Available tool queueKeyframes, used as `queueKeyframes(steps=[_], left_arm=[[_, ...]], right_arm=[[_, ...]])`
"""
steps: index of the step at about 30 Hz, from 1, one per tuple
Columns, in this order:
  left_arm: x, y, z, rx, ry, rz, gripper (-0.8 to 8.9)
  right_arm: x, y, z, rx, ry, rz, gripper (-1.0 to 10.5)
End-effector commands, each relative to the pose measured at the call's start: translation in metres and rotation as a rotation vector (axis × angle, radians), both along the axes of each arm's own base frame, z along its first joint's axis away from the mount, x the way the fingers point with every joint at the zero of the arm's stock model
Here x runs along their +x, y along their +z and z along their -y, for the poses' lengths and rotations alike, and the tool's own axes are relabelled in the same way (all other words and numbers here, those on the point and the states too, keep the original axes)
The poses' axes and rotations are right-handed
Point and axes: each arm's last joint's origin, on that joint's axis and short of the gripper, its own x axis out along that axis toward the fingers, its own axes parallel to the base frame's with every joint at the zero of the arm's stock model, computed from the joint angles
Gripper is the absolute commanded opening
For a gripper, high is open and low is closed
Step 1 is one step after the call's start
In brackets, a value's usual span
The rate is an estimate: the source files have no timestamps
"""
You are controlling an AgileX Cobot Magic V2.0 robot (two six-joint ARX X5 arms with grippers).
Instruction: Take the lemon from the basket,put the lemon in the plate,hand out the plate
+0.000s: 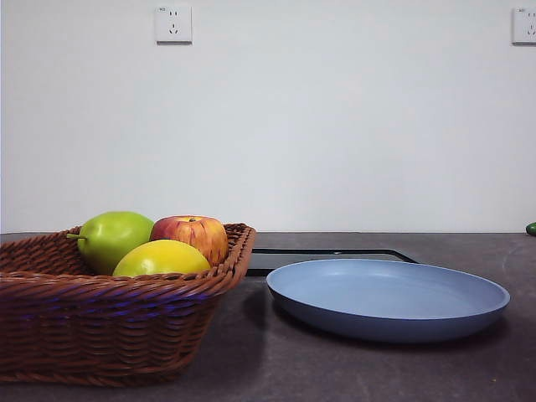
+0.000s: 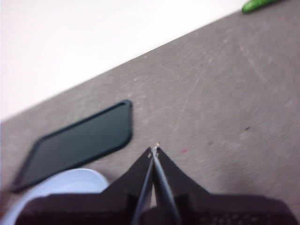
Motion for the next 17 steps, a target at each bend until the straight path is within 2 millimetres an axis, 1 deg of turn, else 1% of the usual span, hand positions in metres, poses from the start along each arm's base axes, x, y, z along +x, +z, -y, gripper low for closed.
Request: queueKeyframes(steps=[1, 5, 9, 12, 17], left_arm=[[0.000, -0.001, 0.002, -0.097, -0.058, -0.015, 0.09], [-0.001, 0.005, 0.005, -0.154, -0.142, -0.003, 0.06], [-0.006, 0.019, 0.004, -0.166, -0.099, -0.024, 0.06], [-0.010, 0.038, 0.003, -0.157, -0.052, -0.030, 0.07], [-0.010, 0.069, 0.003, -0.139, -0.059, -0.056, 0.07]], right_arm=[[0.000, 0.000, -0.002, 0.147, 0.049, 0.001, 0.0], [-0.002, 0.004, -0.005, 0.184, 0.149, -0.013, 0.0], [-0.006, 0.018, -0.005, 0.187, 0.146, -0.035, 0.0], [-0.009, 0.036, -0.005, 0.168, 0.149, -0.046, 0.0], [-0.010, 0.067, -0.006, 0.102, 0.182, -0.111, 0.0]])
